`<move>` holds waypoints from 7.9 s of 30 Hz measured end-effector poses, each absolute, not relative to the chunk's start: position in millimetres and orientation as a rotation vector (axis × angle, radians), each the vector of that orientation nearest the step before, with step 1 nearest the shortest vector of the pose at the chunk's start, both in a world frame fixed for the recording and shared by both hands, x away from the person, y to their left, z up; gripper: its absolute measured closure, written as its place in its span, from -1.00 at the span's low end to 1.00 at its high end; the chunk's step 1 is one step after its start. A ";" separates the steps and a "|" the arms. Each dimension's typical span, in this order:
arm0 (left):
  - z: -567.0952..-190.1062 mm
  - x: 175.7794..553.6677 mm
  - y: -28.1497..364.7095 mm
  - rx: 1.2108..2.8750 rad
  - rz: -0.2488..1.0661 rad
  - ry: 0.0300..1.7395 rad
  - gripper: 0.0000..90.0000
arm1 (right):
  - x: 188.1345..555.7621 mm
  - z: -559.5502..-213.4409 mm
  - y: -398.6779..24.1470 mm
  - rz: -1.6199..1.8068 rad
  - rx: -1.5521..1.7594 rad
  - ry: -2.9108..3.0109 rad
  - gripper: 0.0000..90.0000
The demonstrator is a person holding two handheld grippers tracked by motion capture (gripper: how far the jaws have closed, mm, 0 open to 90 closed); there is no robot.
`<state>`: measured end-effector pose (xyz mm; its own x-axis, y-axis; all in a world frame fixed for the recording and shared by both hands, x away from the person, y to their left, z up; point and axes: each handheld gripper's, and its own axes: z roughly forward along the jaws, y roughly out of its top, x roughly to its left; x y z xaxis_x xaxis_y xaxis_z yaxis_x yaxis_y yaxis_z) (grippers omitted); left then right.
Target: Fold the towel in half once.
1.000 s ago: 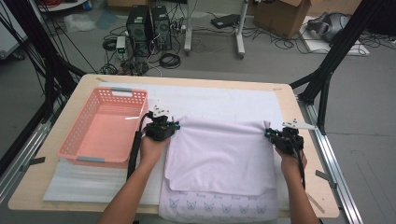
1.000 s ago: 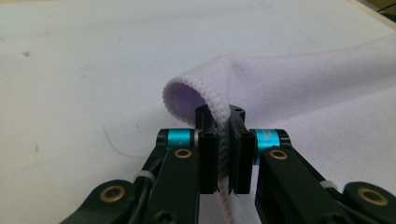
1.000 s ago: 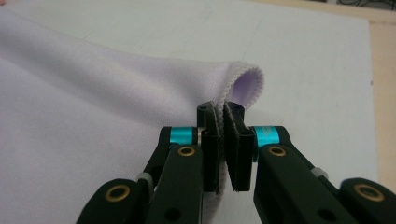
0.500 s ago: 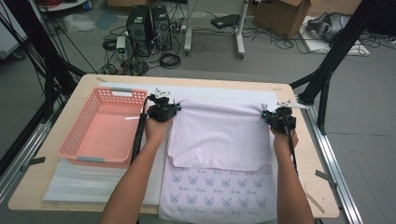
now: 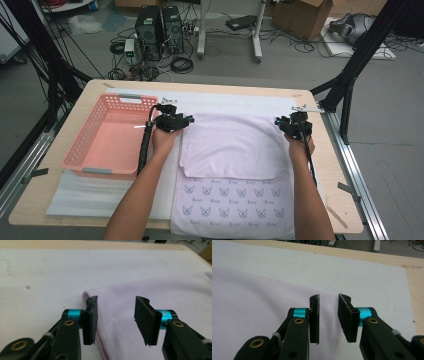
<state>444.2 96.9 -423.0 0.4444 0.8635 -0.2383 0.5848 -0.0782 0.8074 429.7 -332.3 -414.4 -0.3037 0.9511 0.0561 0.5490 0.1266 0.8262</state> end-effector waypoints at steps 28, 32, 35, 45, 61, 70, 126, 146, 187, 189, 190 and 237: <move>-429.8 350.8 88.3 1.866 0.323 1.026 -0.09 | 324.1 -424.5 -336.9 1.068 1.370 2.079 0.38; -430.9 332.1 94.5 1.872 0.343 1.006 -0.10 | 303.8 -431.1 -342.1 1.074 1.372 2.079 0.37; -432.0 322.3 101.9 1.869 0.348 1.015 -0.10 | 291.7 -431.9 -344.5 1.091 1.381 2.075 0.34; -443.3 293.8 116.6 1.891 0.366 1.079 0.02 | 265.3 -437.5 -343.2 1.075 1.386 2.109 0.34; -450.3 273.7 107.4 1.988 0.432 1.043 0.62 | 249.1 -445.1 -333.8 0.975 1.320 2.178 0.85; -446.4 270.2 108.2 1.958 0.467 1.014 0.91 | 247.7 -442.2 -333.6 0.992 1.310 2.159 0.90; -436.3 161.3 124.5 1.812 0.380 1.015 0.95 | 147.7 -430.9 -344.0 1.083 1.294 2.147 0.90; -430.5 106.8 129.0 1.843 0.351 0.937 0.95 | 87.9 -426.6 -348.0 1.096 1.298 2.178 0.91; -447.5 264.7 102.0 1.980 0.336 1.020 0.26 | 196.8 -432.1 -343.5 1.061 1.361 2.077 0.48; -450.3 266.5 95.2 2.016 0.394 0.985 0.38 | 205.2 -433.7 -341.4 1.059 1.360 2.088 0.48; -450.1 267.1 93.2 2.031 0.409 0.965 0.54 | 209.4 -434.5 -340.5 1.053 1.352 2.098 0.48; -440.4 383.3 95.2 1.912 0.519 1.165 0.09 | 260.2 -431.5 -338.8 1.087 1.361 2.099 0.34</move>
